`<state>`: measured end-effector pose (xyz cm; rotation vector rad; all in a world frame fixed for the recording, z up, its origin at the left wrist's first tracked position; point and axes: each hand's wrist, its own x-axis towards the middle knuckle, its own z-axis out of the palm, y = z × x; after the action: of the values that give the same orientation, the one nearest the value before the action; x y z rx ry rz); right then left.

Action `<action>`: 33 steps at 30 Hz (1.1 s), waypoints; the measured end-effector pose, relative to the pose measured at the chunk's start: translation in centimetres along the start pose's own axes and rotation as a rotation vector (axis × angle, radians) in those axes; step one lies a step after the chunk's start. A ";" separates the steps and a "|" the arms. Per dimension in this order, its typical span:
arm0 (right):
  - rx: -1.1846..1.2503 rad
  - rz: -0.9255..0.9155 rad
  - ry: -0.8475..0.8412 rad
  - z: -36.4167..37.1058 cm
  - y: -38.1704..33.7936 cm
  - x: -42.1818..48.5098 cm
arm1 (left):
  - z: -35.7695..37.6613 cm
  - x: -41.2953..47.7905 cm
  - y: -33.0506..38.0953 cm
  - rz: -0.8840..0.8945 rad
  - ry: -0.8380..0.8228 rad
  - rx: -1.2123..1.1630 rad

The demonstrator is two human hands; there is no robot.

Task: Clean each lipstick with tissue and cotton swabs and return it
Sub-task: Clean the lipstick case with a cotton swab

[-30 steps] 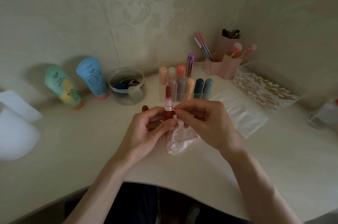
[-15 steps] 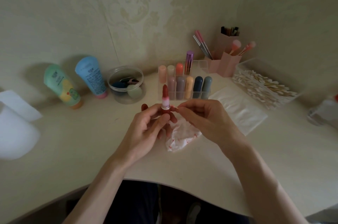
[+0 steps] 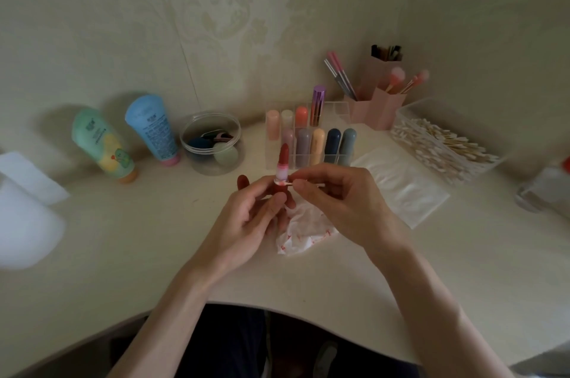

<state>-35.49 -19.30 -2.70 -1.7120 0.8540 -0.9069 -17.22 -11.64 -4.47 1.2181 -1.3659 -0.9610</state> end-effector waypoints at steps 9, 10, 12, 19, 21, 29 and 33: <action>0.061 0.038 -0.023 0.3 -0.5 -0.3 | 0.0 0.0 0.2 0.022 0.030 0.002; 0.060 0.033 -0.023 0.3 -0.6 -0.3 | 0.0 0.0 0.1 0.022 0.052 -0.012; 0.060 0.022 -0.020 0.4 -0.7 -0.4 | 0.1 0.1 0.0 -0.005 0.111 -0.083; 0.068 0.031 -0.013 0.4 -0.4 -0.3 | 0.0 0.4 -0.2 -0.069 0.196 -0.190; 0.054 0.034 0.010 0.4 -0.5 -0.2 | -0.1 0.4 -0.1 -0.064 0.173 -0.196; 0.008 0.021 0.044 0.7 -0.4 -0.4 | 0.0 0.3 0.0 -0.037 0.186 -0.116; -0.009 -0.025 0.046 0.9 -0.2 -0.3 | -0.1 0.4 -0.2 -0.013 0.184 -0.116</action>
<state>-34.81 -18.61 -2.79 -1.7187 0.8697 -0.9644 -17.07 -12.02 -4.60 1.1976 -1.1445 -0.9009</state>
